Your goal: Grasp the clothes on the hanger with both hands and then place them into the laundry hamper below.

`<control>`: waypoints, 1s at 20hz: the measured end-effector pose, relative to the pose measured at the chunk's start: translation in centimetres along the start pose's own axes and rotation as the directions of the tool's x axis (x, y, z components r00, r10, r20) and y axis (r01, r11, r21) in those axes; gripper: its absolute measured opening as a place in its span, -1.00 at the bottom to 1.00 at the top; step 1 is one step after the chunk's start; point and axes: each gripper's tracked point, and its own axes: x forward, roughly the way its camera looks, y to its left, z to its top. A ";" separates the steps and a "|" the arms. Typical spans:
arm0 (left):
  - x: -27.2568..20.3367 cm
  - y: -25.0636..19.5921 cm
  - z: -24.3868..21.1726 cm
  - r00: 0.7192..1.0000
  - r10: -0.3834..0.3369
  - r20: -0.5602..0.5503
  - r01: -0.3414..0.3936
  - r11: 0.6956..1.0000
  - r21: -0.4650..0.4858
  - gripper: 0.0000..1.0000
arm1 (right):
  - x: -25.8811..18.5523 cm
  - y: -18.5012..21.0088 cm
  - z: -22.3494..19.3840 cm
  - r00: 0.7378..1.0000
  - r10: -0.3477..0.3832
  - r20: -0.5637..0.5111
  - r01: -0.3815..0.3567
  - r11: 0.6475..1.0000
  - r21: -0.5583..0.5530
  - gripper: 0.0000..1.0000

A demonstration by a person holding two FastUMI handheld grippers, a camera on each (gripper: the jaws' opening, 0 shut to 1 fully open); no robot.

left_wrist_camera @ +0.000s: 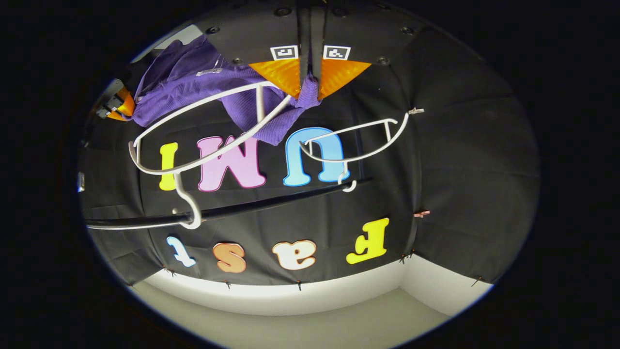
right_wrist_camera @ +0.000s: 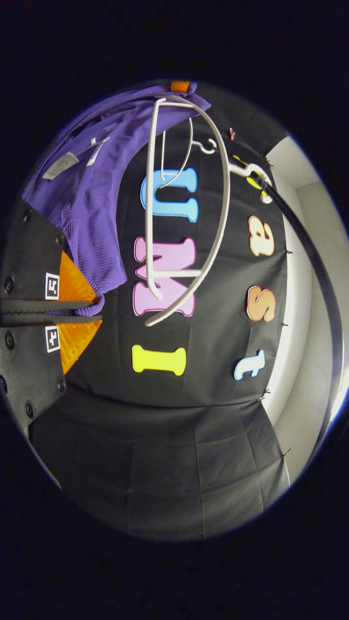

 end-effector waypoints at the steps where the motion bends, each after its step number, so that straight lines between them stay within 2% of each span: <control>1: -0.1 0.6 -0.5 1.000 0.006 -0.007 -0.006 1.000 -0.004 -0.90 | -0.4 0.4 0.3 1.000 0.017 0.004 -0.017 1.000 -0.008 -0.90; 5: -0.4 1.8 -4.3 0.996 0.014 -0.085 -0.015 1.000 -0.010 -0.91 | -2.2 1.9 0.3 0.998 0.062 -0.020 -0.062 0.998 -0.002 -0.90; 9: -1.4 0.9 -8.4 0.985 -0.027 -0.171 0.024 0.999 -0.024 -0.91 | -4.2 3.3 -0.1 0.993 0.109 -0.055 -0.109 0.994 -0.002 -0.90; 14: -3.7 -4.1 -10.5 0.961 -0.170 -0.219 0.158 0.985 -0.069 -0.92 | -7.2 6.2 0.9 0.976 0.202 -0.078 -0.199 0.979 0.038 -0.90; 20: -6.5 -10.4 -7.1 0.923 -0.340 -0.178 0.314 0.936 -0.160 -0.90 | -9.3 8.6 4.3 0.959 0.278 -0.059 -0.271 0.956 0.114 -0.91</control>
